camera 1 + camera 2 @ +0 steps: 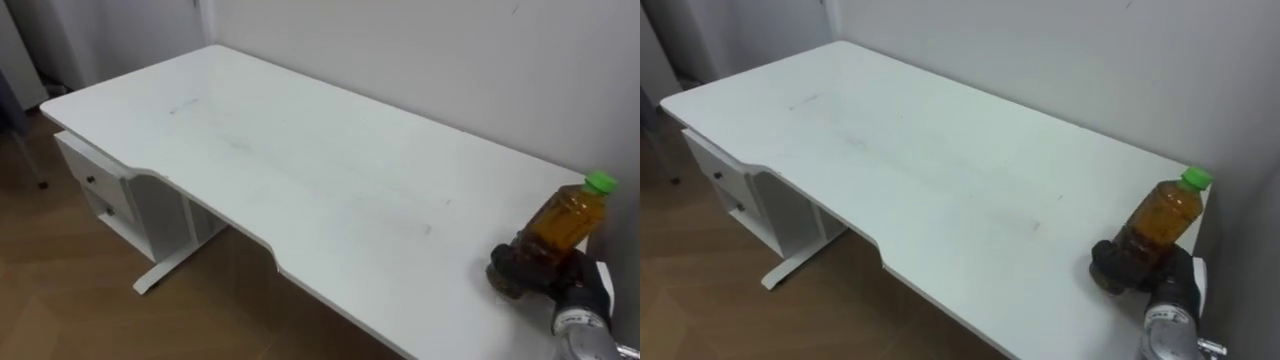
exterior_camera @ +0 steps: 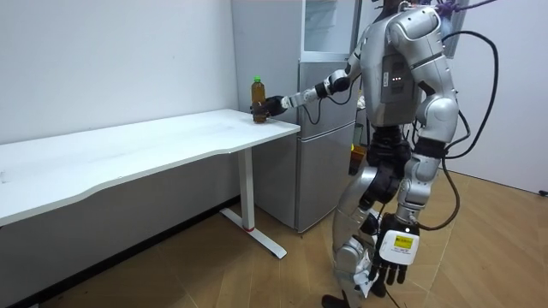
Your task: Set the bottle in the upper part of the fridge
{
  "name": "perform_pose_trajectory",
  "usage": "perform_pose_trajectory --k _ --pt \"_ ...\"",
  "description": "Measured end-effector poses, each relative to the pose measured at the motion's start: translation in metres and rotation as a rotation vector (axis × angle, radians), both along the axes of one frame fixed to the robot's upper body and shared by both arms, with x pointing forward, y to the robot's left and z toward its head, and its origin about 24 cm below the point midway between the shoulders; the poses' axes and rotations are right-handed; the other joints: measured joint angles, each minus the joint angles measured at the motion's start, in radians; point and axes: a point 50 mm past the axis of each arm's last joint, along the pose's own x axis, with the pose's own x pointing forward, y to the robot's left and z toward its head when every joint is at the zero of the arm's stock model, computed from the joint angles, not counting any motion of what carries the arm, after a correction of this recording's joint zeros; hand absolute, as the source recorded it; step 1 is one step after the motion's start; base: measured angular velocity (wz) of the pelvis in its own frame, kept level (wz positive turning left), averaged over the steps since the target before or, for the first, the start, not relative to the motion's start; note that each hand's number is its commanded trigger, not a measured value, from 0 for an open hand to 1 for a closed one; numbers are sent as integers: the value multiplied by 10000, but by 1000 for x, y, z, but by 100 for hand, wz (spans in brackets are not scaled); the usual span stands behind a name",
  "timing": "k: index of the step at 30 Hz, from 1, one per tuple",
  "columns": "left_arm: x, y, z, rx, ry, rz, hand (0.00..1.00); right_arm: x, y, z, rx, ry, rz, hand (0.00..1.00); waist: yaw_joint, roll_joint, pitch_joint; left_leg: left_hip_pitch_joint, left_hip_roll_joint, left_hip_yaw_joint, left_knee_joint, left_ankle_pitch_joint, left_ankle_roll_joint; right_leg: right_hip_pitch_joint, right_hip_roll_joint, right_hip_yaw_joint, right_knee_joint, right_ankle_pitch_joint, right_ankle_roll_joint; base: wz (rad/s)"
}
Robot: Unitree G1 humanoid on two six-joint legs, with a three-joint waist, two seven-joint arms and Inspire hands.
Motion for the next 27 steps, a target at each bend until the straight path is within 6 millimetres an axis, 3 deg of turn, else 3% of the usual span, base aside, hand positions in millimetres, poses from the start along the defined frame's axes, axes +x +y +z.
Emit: perform_pose_trajectory --k 5,11,15,18,24,27 --pt "0 1 0 60 -47 85 0 1 3 -1 152 139 279 100 -32 17 -9 230 -4 164 -152 13 23 83 -50 151 -18 6 14 -10" --pt "-5 3 1 194 13 345 0 -2 10 2 87 -66 813 100 -212 155 -88 554 -13 344 -418 64 63 225 -85 348 -77 18 42 -5" --pt "-14 5 1 227 173 571 0 -21 25 3 -191 -768 1974 100 -426 354 -166 1209 -17 513 -669 65 67 778 -90 543 -232 26 81 -6" --pt "-19 5 0 223 168 706 0 -35 37 11 -766 -1352 2705 100 -616 504 -204 1659 0 728 -891 63 70 1069 -106 692 -240 -3 129 -15" --pt "-31 6 1 308 245 1253 0 -53 55 37 -1398 -2735 3768 100 -1248 521 -246 2196 28 944 -1245 63 67 1458 -88 849 -400 -17 153 -12" --pt "-34 6 1 321 346 1257 0 -55 59 46 -1359 -3124 4143 100 -1458 474 -342 2415 61 1128 -1348 70 69 1553 -87 985 -403 -17 152 -16"
